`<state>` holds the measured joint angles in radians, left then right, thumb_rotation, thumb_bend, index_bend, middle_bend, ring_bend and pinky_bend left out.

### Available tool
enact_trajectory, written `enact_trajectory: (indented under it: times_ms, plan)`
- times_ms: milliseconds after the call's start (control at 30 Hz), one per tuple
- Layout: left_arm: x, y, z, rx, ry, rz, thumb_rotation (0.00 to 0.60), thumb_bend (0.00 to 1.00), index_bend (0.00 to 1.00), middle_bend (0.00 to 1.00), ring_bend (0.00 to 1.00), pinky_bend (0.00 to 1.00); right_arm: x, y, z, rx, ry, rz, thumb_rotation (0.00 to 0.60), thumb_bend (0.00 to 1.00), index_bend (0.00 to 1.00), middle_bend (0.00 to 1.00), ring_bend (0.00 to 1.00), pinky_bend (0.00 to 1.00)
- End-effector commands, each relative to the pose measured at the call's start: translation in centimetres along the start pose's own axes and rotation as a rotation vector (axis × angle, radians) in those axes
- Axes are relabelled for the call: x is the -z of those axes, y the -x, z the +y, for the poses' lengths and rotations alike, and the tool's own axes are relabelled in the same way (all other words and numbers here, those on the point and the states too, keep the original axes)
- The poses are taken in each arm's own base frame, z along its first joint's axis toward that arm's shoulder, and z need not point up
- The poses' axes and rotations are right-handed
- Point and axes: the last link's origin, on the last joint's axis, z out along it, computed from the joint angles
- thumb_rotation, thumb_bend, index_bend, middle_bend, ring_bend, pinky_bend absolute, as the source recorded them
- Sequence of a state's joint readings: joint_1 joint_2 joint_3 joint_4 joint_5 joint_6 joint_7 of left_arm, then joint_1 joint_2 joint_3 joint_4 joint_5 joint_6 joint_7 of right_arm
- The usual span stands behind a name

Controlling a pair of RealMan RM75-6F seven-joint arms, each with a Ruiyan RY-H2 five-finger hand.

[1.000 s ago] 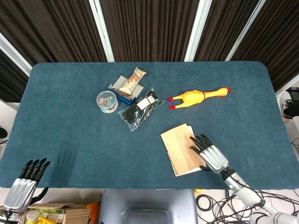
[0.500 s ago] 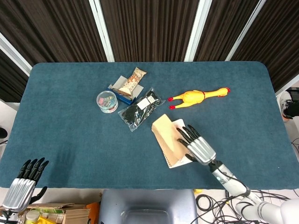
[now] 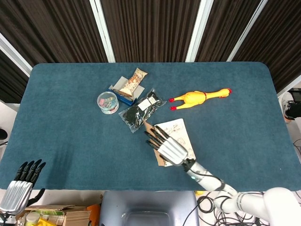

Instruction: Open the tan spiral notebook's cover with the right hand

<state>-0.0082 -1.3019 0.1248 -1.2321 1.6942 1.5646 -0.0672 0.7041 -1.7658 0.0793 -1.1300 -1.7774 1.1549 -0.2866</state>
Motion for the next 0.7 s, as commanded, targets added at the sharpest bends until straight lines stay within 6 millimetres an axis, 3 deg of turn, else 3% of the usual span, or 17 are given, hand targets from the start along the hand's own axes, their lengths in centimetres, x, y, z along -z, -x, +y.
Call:
enact_trajectory:
  times_ms: [33,167,267,433,533,600,700]
  plan:
    - [0.2,-0.1,-0.2,0.003,-0.006,0.006,0.6,0.32,0.0,0.04,0.01,0.06,-3.3,-0.2,-2.6,-0.005,-0.024,0.006,0.6,0.19,0.16,0.0,0.0,0.0]
    - [0.3,-0.4,-0.5,0.008,-0.018,0.015,0.6,0.32,0.0,0.05,0.01,0.06,-5.4,0.3,-4.4,-0.023,-0.016,-0.023,0.6,0.19,0.02,0.0,0.0,0.0]
    - [0.3,-0.5,-0.6,0.01,-0.021,0.02,0.6,0.32,0.0,0.05,0.01,0.06,-6.2,0.6,-5.5,-0.03,-0.016,-0.038,0.6,0.18,0.0,0.0,0.0,0.0]
    - [0.4,-1.0,-0.8,0.013,-0.03,0.038,0.6,0.32,0.0,0.05,0.01,0.06,-5.1,0.2,-5.6,-0.043,-0.007,-0.017,0.6,0.17,0.0,0.0,0.0,0.0]
    - [0.5,-1.6,-1.0,0.019,-0.052,0.062,0.6,0.33,0.0,0.05,0.01,0.06,-1.5,-1.0,-4.1,-0.051,0.038,0.004,0.6,0.17,0.0,0.0,0.0,0.0]
    - [0.5,-2.1,-1.0,0.029,-0.059,0.086,0.6,0.33,0.0,0.05,0.01,0.06,2.0,-2.2,-2.5,-0.034,0.093,0.004,0.6,0.17,0.0,0.0,0.0,0.0]
    - [0.3,-3.1,-0.9,0.033,-0.057,0.129,0.6,0.34,0.0,0.05,0.01,0.06,10.3,-4.9,0.9,0.01,0.269,-0.073,0.6,0.17,0.0,0.0,0.0,0.0]
